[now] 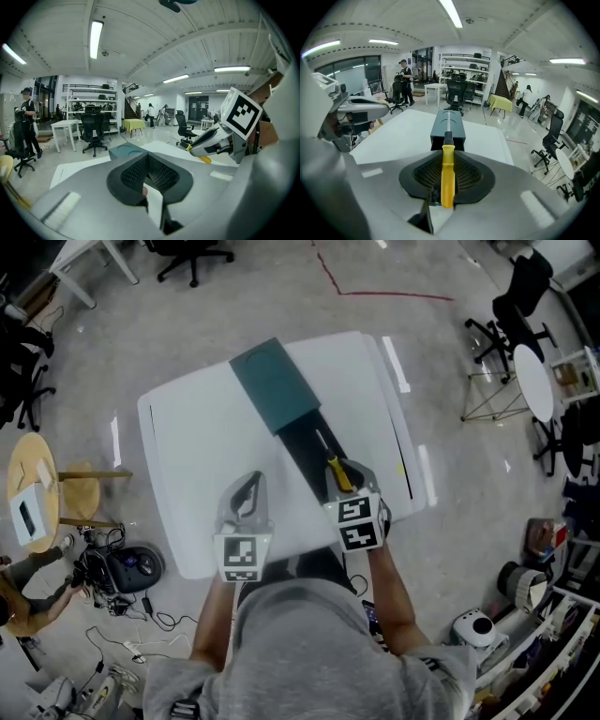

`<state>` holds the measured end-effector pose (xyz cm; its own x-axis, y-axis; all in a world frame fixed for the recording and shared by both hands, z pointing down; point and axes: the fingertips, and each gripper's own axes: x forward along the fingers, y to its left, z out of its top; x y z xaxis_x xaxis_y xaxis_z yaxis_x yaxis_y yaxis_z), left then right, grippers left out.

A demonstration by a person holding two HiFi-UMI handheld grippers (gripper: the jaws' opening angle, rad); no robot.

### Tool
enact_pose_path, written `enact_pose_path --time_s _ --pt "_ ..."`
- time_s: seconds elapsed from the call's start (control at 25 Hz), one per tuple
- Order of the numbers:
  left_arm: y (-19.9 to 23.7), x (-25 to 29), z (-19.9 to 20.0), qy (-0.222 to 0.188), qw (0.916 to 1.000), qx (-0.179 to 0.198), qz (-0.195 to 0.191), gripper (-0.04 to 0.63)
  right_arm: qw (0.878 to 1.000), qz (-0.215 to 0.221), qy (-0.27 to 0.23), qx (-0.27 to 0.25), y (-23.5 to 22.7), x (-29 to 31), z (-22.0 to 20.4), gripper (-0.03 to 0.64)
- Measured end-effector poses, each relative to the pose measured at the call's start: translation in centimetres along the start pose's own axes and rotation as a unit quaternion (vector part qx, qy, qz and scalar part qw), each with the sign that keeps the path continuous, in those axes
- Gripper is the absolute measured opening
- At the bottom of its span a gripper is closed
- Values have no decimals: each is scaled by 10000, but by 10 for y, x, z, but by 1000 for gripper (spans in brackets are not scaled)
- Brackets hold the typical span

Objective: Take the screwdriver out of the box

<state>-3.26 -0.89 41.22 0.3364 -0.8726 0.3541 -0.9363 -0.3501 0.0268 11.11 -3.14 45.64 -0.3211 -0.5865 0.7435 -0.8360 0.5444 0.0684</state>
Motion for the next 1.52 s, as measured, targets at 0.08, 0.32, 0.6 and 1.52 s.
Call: enact_pose_path --time_s 0.08,0.32,0.6,1.52 --pt "3 -7 4 -55 10000 27 72 12 9999 28 -119 -37 6 -8 5 78" --pt "13 -28 15 -195 9994 64 272 12 9991 145 -388 -115 25 -26 19 78" --pt "26 -50 19 -275 9978 25 595 12 9966 431 -659 -241 53 -33 38 78" --pt "106 -123 -8 -191 9814 -357 1877 12 9716 1639 -942 -1420 177 1 92 77"
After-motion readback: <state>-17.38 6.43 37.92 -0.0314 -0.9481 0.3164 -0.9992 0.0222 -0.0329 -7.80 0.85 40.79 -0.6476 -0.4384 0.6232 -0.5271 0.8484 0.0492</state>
